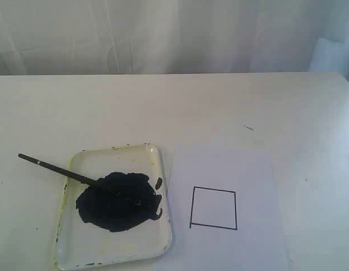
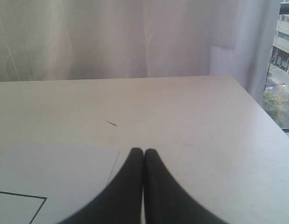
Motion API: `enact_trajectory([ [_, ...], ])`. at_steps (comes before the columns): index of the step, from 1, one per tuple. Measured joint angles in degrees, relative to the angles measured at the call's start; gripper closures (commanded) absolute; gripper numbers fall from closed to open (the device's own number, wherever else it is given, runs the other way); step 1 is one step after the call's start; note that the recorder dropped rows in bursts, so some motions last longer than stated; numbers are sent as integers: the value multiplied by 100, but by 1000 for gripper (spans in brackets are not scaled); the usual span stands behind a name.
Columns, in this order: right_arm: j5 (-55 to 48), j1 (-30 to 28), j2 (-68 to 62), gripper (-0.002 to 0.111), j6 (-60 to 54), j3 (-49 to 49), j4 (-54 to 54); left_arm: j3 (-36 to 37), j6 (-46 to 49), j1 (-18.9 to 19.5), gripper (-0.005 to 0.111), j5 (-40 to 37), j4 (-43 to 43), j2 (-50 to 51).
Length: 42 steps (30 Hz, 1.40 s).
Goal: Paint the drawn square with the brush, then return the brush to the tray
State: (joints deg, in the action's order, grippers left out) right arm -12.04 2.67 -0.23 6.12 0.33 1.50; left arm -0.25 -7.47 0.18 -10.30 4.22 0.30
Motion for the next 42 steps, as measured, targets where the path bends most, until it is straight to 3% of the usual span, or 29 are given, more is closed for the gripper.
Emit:
enact_trajectory([
  [14, 47, 0, 0, 108, 0, 0, 0, 0, -8, 0, 107, 177, 12, 0],
  [20, 785, 0, 0, 108, 111, 0, -150, 0, -209, 0, 107, 585, 12, 0],
  [28, 1816, 0, 0, 108, 869, 23, -181, -24, -1317, 0, 107, 1372, 12, -10],
  [38, 450, 0, -173, 108, 1159, 1741, -188, -1957, -1575, 0, 107, -511, -7, -30],
  [42, 110, 0, -869, 108, 1082, 2637, -150, -3189, -819, 0, 107, -1792, -135, 0],
])
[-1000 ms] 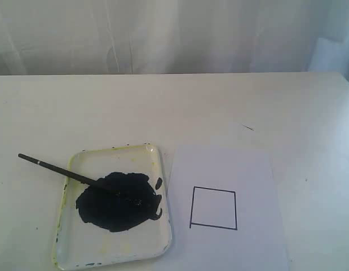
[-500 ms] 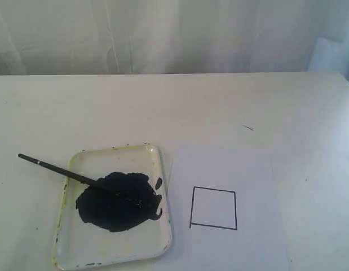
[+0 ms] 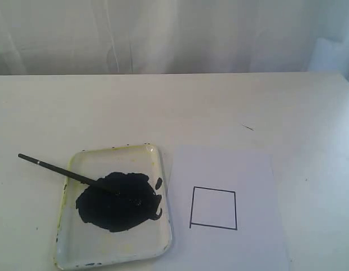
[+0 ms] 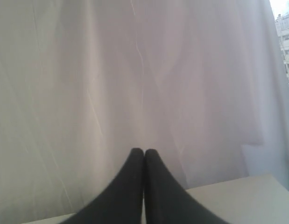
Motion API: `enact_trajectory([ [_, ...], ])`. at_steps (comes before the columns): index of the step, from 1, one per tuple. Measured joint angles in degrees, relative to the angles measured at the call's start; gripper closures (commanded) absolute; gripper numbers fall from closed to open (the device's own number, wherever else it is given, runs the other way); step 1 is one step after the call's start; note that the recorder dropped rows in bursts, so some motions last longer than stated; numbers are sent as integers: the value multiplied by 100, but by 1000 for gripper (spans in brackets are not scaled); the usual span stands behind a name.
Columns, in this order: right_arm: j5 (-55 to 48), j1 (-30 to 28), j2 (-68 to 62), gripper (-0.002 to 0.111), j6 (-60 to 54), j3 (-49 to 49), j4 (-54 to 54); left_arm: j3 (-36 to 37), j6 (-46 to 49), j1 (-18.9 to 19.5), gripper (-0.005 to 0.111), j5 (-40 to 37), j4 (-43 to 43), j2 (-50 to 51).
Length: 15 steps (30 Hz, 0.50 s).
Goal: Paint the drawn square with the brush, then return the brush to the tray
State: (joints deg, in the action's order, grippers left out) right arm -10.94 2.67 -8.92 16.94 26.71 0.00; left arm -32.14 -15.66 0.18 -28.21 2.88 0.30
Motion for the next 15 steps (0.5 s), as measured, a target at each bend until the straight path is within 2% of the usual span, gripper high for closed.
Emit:
enact_trajectory([
  [1, -142, 0, -342, 108, -87, 252, 0, -377, 430, 0, 107, -469, -69, 147],
  [5, -248, 0, -1318, 108, -342, 860, 0, -988, 919, 0, 107, -1330, -127, 817],
  [8, -276, 0, -1915, 108, -451, 1181, 0, -1096, 971, 0, 107, -1506, -131, 1368],
  [15, -1185, 0, -3261, 108, -719, 2202, 0, -1106, 1026, 0, 107, -1475, -131, 2882],
])
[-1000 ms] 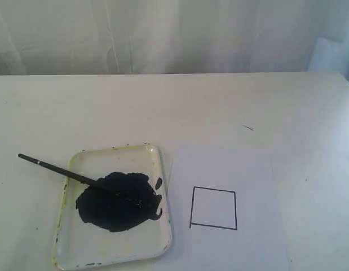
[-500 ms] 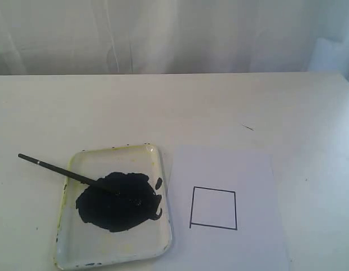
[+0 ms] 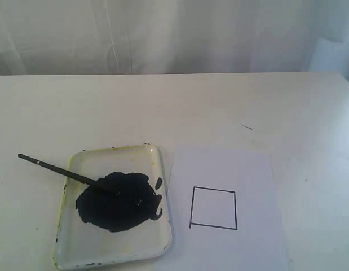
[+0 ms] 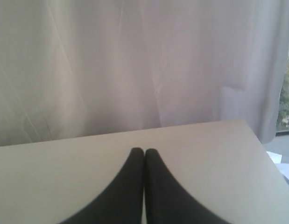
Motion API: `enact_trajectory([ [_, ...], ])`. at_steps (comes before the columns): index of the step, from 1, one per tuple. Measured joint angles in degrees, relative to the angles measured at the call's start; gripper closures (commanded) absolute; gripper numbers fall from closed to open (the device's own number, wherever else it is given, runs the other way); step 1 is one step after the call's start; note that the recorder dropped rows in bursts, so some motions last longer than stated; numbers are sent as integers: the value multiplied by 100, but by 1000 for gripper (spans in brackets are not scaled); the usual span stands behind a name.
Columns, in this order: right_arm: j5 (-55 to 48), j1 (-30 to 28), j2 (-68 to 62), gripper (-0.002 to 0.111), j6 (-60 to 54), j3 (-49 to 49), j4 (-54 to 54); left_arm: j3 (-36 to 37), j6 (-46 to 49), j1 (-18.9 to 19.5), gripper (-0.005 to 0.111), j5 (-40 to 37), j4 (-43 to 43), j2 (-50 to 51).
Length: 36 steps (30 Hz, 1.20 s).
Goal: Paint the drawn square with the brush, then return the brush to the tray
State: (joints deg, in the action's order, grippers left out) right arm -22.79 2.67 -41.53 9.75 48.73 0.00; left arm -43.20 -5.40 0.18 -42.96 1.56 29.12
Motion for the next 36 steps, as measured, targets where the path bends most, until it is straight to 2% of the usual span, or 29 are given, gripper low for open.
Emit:
enact_trajectory([
  [9, -1317, 0, -1123, 108, -347, 1127, -39, -611, 540, 0, 107, 74, -404, 1676],
  [15, -1820, 0, -1609, 108, -710, 1275, -61, -1257, 1343, -9, 107, -177, -660, 2998],
  [17, -1933, 0, -1864, 107, -1209, 1275, -388, -1515, 1429, -9, 106, -332, -660, 3580],
  [18, -1974, 0, -2063, 105, -1716, 1275, -768, -1702, 1476, -9, 104, -393, -664, 3937],
  [20, -2062, 0, -2353, 93, -2478, 1275, -1373, -1968, 1794, -9, 89, -431, -664, 4400],
  [22, -2184, 19, -2678, 72, -3050, 1275, -1852, -2193, 2112, -9, 59, -530, -763, 4836],
  [24, -2206, 19, -2980, 66, -3399, 1275, -2104, -2372, 2481, -9, 48, -554, -1060, 5268],
  [27, -2209, 19, -3372, 66, -3786, 1275, -2214, -2555, 3416, -9, 48, -201, -1706, 5809],
  [29, -2161, 19, -3539, 66, -3914, 1275, -2229, -2578, 4272, -9, 48, 111, -1817, 6059],
  [33, -2150, 19, -3723, 66, -4059, 1275, -2274, -2589, 6059, -9, 48, 33, -2188, 6396],
  [36, -2150, 19, -3790, 66, -4146, 1275, -2296, -2589, 7063, -9, 48, -16, -2839, 6467],
])
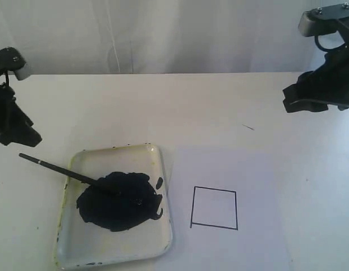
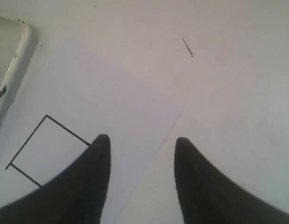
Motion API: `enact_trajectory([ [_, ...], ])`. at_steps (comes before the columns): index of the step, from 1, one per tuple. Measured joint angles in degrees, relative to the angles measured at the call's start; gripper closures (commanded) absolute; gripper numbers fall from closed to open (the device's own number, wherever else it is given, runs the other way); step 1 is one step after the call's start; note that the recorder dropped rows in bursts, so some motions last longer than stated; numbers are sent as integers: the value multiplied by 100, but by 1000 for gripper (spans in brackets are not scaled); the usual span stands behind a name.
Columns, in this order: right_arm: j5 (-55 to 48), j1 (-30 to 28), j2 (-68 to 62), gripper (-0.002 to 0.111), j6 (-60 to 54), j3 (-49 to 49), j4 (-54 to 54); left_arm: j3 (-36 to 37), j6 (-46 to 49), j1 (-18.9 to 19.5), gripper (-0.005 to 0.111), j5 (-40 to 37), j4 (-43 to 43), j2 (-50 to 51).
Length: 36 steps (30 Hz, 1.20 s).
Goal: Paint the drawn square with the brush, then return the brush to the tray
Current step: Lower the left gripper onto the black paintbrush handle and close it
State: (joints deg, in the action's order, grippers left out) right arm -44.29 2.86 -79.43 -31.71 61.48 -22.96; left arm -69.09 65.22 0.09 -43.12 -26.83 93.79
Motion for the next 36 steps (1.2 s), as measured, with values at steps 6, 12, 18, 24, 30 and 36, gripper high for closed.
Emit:
enact_trajectory([
  [6, -46, 0, -11, 66, -229, -68, -65, 0, 1793, -39, 48, -239, -875, 9],
  [12, -131, 0, -11, 66, -238, -77, -65, 0, 2133, -290, 48, -240, -310, 9],
  [18, -131, 0, -11, 66, -241, -77, -65, 0, 2133, -450, 48, 83, 316, 138],
  [24, -131, 0, -11, 66, -251, -77, -65, 0, 2097, -450, 48, 347, 574, 593],
  [30, -131, 0, -11, 66, -251, -77, -65, 0, 2150, -450, 48, 591, 574, 880],
  [36, -131, 0, -11, 66, -251, -77, -76, 0, 2210, -450, 48, 710, 549, 1156],
])
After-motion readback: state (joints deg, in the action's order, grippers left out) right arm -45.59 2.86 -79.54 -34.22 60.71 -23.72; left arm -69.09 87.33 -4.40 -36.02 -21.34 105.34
